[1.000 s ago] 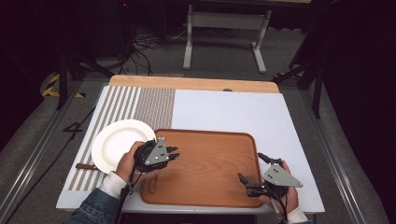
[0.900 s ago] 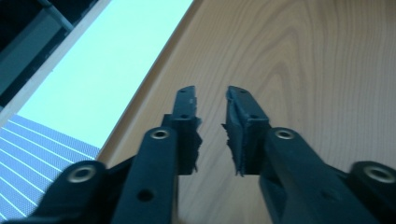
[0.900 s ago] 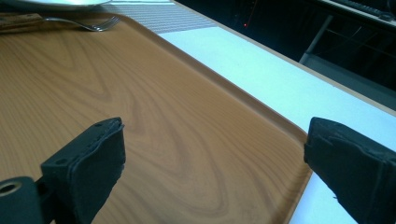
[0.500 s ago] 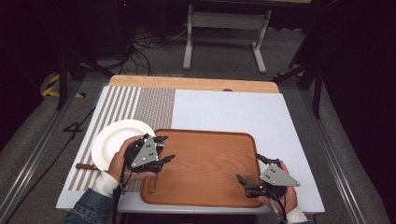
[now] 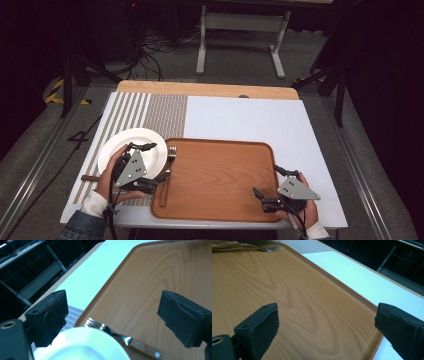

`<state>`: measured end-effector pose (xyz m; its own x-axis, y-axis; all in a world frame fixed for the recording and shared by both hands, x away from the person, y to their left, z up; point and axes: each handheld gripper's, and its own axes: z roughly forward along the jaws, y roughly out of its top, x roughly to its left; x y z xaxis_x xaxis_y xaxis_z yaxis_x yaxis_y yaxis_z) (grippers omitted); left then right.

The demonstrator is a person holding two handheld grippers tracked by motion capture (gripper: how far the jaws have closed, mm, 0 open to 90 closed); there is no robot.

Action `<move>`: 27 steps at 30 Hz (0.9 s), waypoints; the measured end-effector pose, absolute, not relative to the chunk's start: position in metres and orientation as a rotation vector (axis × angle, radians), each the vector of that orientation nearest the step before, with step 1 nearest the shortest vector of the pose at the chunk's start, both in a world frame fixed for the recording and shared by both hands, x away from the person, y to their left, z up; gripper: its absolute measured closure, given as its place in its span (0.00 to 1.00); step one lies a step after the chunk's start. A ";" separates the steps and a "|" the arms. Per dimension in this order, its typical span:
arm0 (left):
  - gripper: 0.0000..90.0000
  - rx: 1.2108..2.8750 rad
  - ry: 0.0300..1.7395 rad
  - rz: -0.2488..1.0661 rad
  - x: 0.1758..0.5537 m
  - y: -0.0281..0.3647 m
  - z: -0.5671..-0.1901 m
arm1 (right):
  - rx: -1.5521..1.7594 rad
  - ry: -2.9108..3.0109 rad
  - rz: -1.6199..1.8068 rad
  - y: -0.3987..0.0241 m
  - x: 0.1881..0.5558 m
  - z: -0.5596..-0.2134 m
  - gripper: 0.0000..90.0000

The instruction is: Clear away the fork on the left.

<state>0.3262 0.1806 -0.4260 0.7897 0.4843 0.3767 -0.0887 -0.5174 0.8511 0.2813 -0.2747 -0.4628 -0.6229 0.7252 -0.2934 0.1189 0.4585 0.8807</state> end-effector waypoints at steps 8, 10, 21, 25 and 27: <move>0.10 1.957 0.400 0.753 0.313 0.207 -0.439 | 0.699 2.036 1.163 -0.276 0.281 -0.462 0.07; 0.09 1.947 0.440 0.755 0.310 0.213 -0.444 | 0.700 2.037 1.162 -0.276 0.280 -0.463 0.07; 0.06 1.923 0.525 0.681 0.304 0.233 -0.459 | 0.691 2.031 1.151 -0.274 0.280 -0.462 0.07; 0.05 1.920 0.517 0.667 0.303 0.232 -0.460 | 0.692 2.028 1.149 -0.274 0.279 -0.462 0.07; 0.05 1.917 0.521 0.668 0.304 0.232 -0.460 | 0.689 2.030 1.149 -0.274 0.279 -0.462 0.07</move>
<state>0.3035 0.2322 -0.4597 0.7546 0.6173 0.2228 0.0655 -0.4086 0.9104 0.2792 -0.2739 -0.4621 -0.6173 0.7238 -0.3083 0.1084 0.4664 0.8779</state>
